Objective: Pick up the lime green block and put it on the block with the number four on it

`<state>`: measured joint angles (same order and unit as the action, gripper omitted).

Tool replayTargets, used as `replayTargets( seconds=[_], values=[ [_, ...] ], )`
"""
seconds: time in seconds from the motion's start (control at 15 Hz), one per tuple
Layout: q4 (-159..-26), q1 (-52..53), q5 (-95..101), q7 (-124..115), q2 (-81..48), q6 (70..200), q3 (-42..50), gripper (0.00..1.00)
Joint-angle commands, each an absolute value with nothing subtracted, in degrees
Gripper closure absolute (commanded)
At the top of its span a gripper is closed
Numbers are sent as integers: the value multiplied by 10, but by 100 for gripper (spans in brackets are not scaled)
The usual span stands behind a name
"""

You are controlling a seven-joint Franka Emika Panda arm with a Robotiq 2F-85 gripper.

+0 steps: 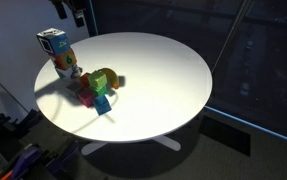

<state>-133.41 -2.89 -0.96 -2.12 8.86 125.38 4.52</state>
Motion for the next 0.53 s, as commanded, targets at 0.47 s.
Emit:
replayTargets(
  seconds=[0.47],
  values=[
    [-1330,-38,-7,-15,57,1263,48,0]
  ],
)
